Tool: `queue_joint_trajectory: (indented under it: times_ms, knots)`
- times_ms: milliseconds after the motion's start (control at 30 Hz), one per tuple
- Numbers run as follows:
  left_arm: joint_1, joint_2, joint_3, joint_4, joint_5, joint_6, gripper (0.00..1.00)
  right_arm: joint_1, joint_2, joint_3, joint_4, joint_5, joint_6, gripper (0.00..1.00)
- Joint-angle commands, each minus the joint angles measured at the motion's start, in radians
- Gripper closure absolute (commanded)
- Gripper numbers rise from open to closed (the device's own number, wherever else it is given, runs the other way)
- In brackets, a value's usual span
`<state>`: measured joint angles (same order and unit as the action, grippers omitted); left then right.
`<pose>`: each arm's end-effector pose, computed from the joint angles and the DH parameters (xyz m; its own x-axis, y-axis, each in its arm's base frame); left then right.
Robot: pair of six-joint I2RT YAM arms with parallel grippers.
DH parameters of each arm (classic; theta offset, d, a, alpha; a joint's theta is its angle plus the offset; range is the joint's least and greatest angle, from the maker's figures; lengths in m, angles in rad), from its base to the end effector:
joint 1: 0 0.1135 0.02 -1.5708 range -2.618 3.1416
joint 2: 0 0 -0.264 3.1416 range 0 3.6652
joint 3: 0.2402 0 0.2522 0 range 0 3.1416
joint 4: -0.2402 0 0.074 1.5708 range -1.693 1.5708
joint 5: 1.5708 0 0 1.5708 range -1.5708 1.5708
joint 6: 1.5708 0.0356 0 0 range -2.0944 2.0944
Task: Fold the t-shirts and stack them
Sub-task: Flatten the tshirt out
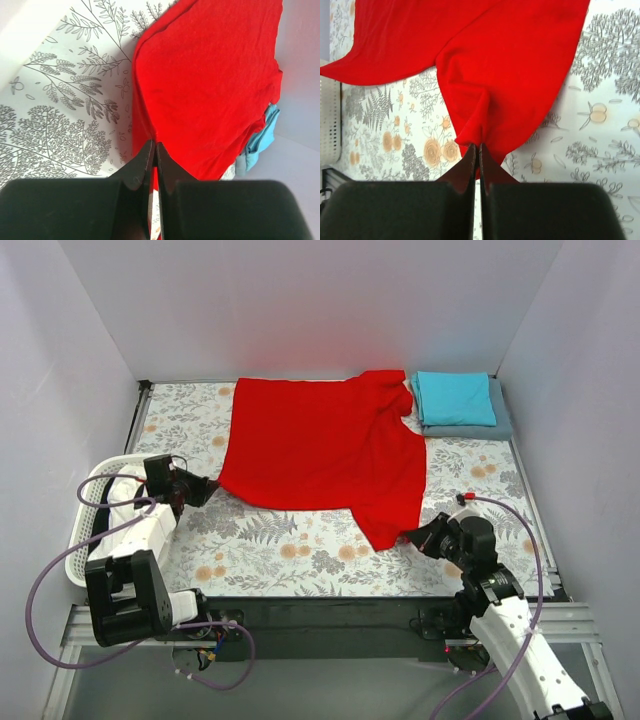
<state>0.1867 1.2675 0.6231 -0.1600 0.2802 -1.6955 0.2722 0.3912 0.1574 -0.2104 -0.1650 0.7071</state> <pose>0.2456 0.0364 0.1883 0.0780 -0.9557 0.2839 -0.7037 -0.2546 -0.6634 0.1204 0.0397 0.1689 -0.5798 0.5035 -0.6406 -0.0413 0.7670 0.6403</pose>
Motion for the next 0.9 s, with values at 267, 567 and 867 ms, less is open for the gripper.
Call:
queue_joint_trajectory:
  times_ms: [267,567,867]
  knots:
    - [-0.003,-0.062,-0.022,-0.067,-0.075,0.050,1.00,0.015,-0.048,0.028,-0.178,-0.128,0.065,0.99]
    - [-0.003,-0.030,-0.002,-0.067,-0.072,0.065,1.00,0.400,0.314,0.178,-0.148,0.263,0.100,0.63]
    - [-0.003,-0.016,0.023,-0.088,-0.064,0.086,1.00,0.389,0.334,0.433,-0.331,0.631,0.034,0.24]
